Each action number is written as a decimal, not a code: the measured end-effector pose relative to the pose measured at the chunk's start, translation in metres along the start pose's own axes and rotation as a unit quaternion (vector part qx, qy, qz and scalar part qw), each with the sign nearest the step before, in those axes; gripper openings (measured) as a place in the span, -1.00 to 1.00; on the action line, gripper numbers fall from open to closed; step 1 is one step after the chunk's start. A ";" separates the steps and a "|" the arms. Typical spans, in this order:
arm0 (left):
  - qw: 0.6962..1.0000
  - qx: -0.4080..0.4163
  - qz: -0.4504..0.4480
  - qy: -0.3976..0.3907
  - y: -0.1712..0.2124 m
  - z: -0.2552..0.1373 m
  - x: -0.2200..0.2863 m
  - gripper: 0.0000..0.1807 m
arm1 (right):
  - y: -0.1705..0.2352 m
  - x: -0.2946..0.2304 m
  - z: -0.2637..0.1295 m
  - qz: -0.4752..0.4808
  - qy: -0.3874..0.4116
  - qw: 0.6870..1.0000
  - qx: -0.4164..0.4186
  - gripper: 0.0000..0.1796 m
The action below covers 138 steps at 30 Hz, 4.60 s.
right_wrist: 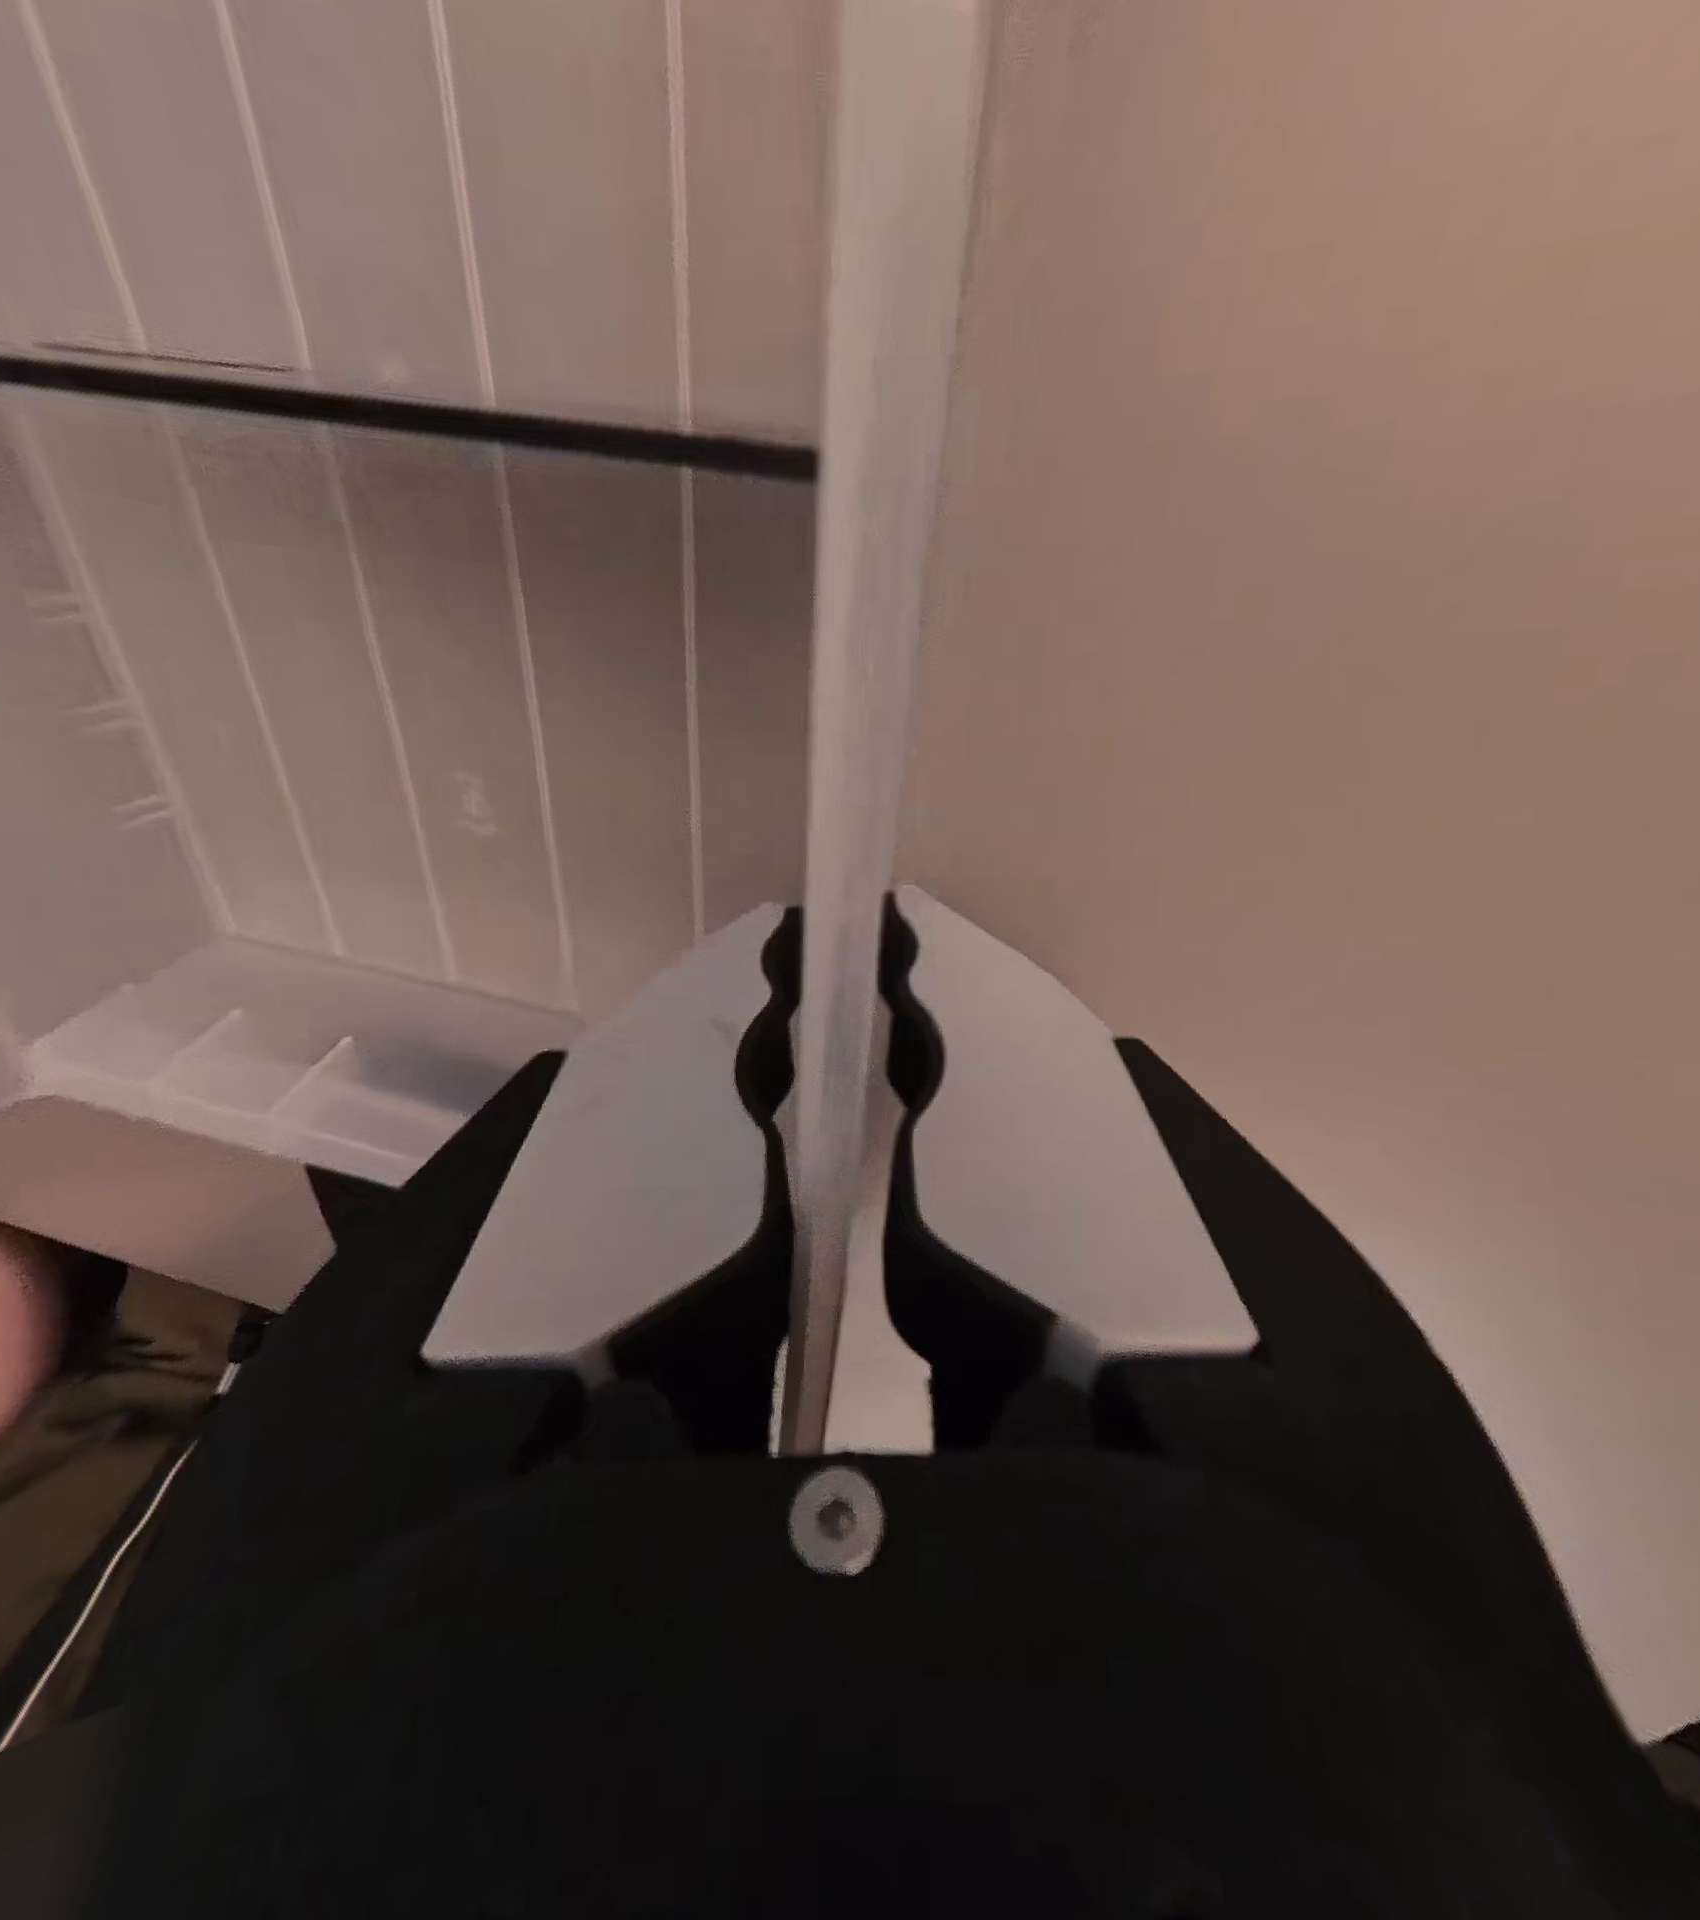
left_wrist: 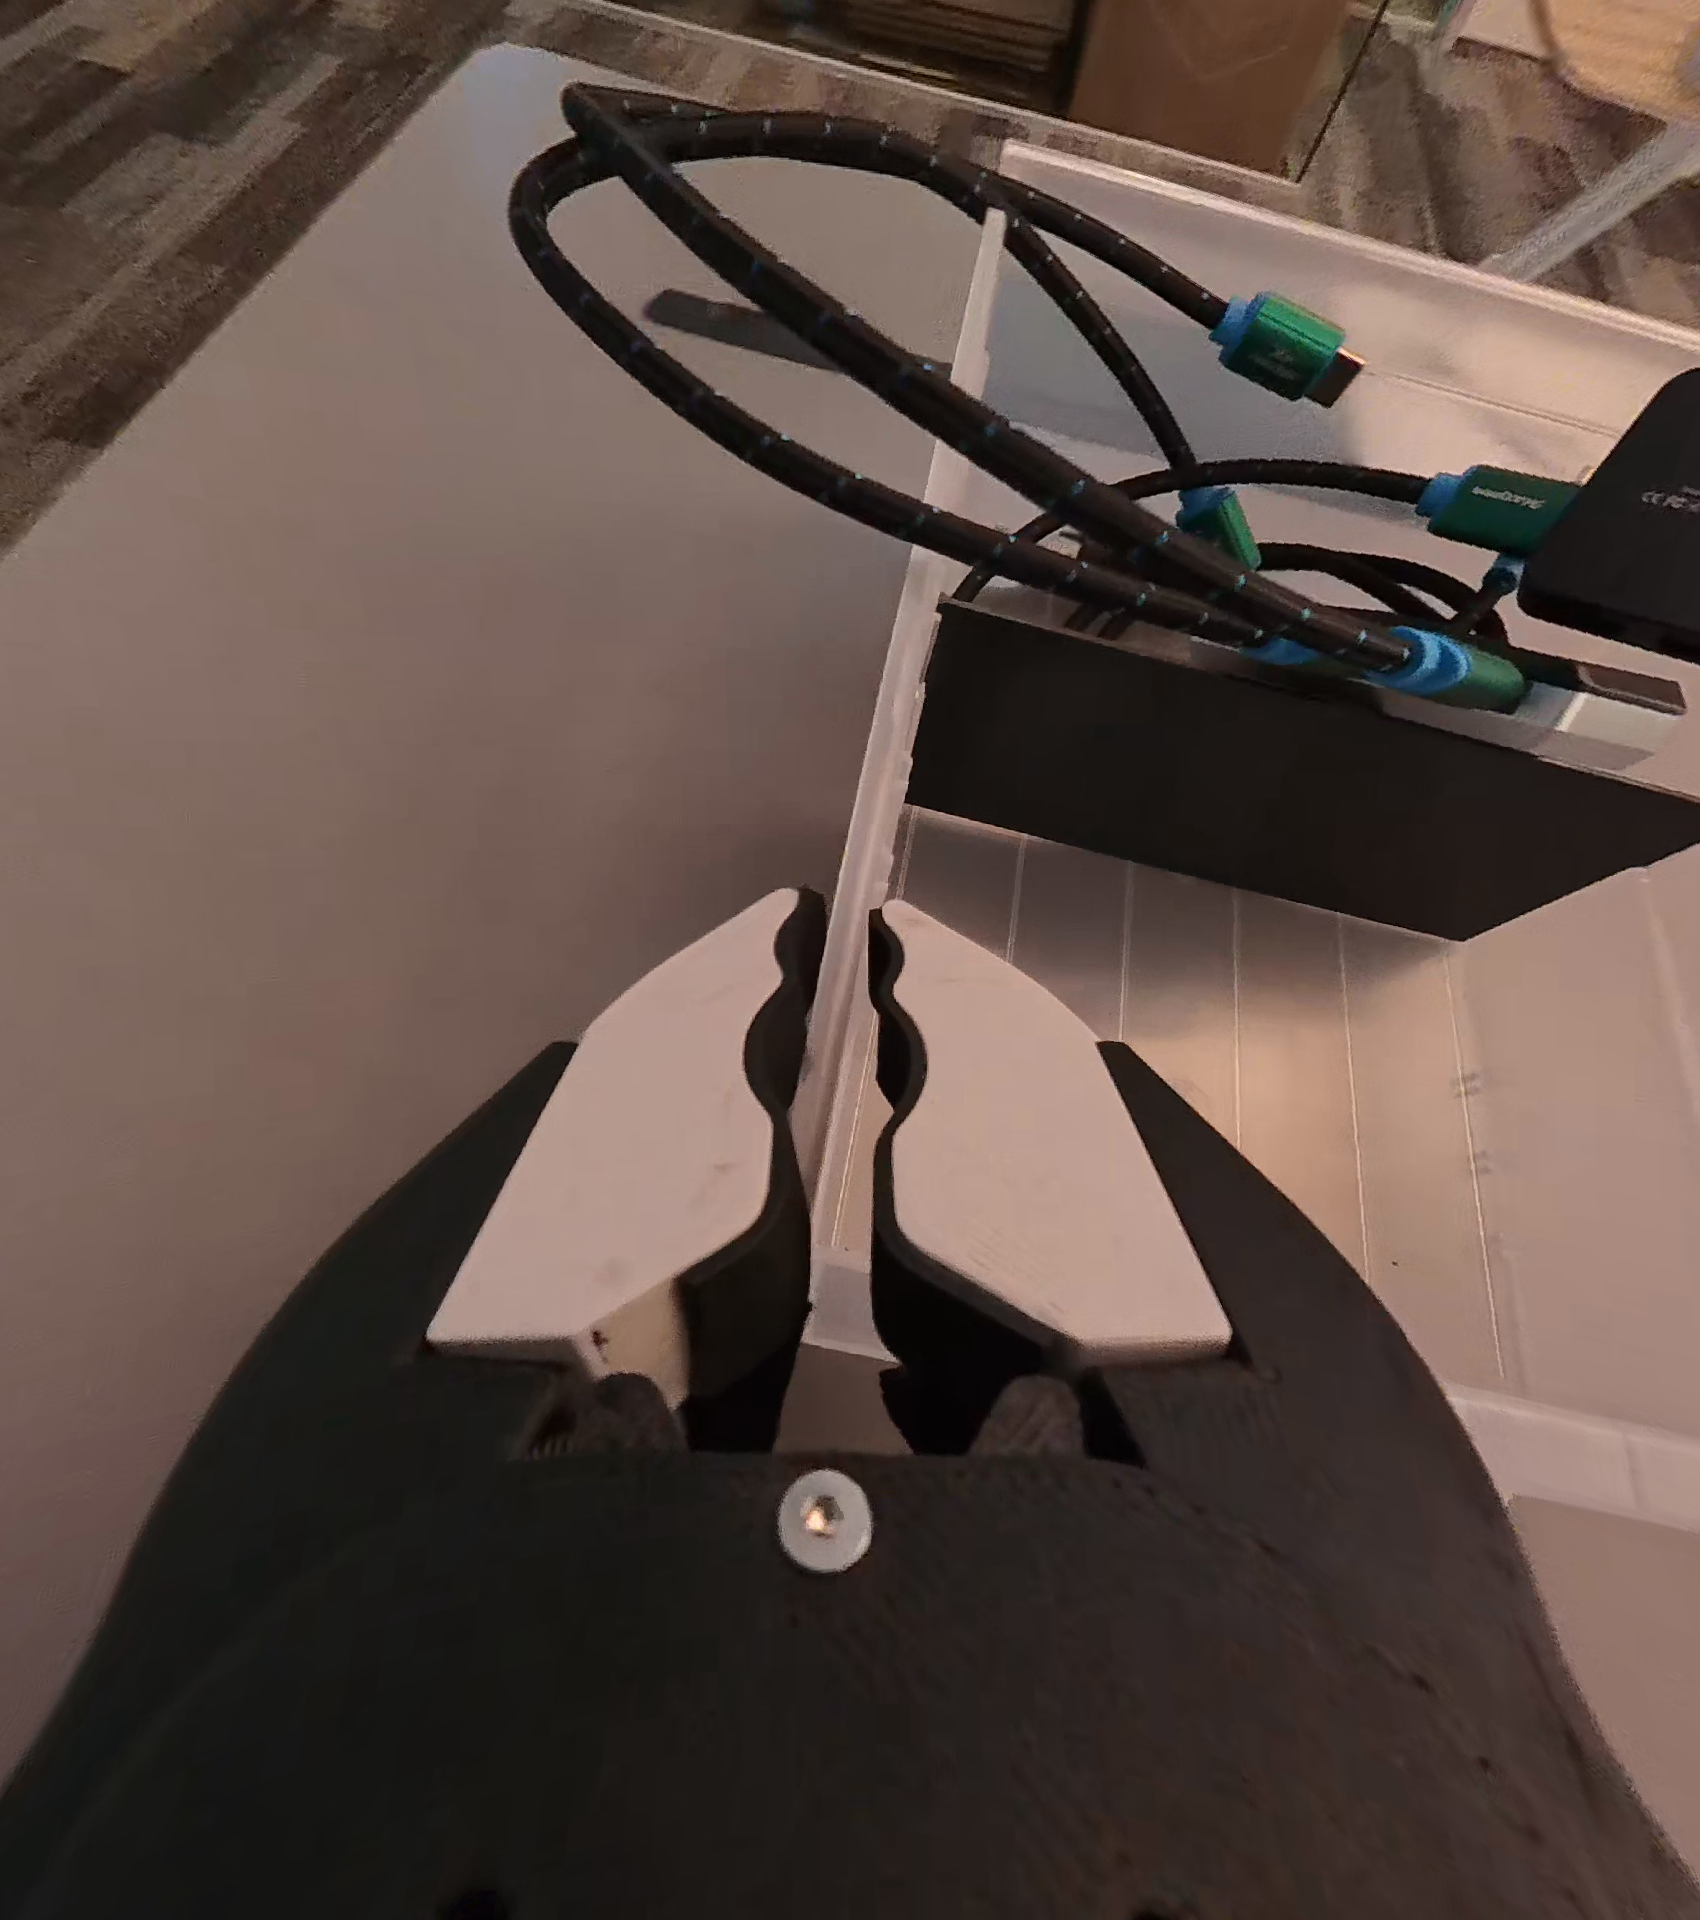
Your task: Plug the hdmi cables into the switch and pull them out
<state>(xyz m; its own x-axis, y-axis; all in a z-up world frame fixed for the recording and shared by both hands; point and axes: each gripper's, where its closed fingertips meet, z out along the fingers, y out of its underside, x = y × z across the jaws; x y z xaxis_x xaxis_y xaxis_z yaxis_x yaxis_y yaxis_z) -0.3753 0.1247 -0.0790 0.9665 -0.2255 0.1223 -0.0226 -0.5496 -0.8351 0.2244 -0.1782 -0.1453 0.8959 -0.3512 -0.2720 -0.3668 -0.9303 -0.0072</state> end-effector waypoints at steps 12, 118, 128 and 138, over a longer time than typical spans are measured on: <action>1.000 -0.006 -0.027 -0.008 -0.005 -0.001 -0.049 -0.92 | 0.025 0.010 -0.003 0.059 0.015 0.998 -0.032 -0.89; 0.775 0.056 0.627 0.054 -0.174 0.011 0.124 -0.79 | -0.079 -0.247 -0.198 -0.418 0.187 0.684 0.568 -0.45; 0.787 0.119 0.605 0.012 -0.248 -0.051 0.132 -0.79 | -0.040 -0.066 -0.175 -0.180 0.012 0.867 0.464 -0.52; 0.779 0.150 0.608 -0.027 -0.299 -0.082 0.162 -0.78 | -0.032 0.017 -0.064 -0.054 0.030 0.973 0.222 -0.71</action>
<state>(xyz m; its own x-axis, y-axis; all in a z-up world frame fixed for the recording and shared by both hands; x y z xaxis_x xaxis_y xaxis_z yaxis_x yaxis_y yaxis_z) -0.2333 0.1865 0.2342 0.2858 -0.3941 -0.8735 -0.8771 0.2596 -0.4041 0.2671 -0.1614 -0.0885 0.9435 -0.2722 -0.1893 -0.3297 -0.8295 -0.4509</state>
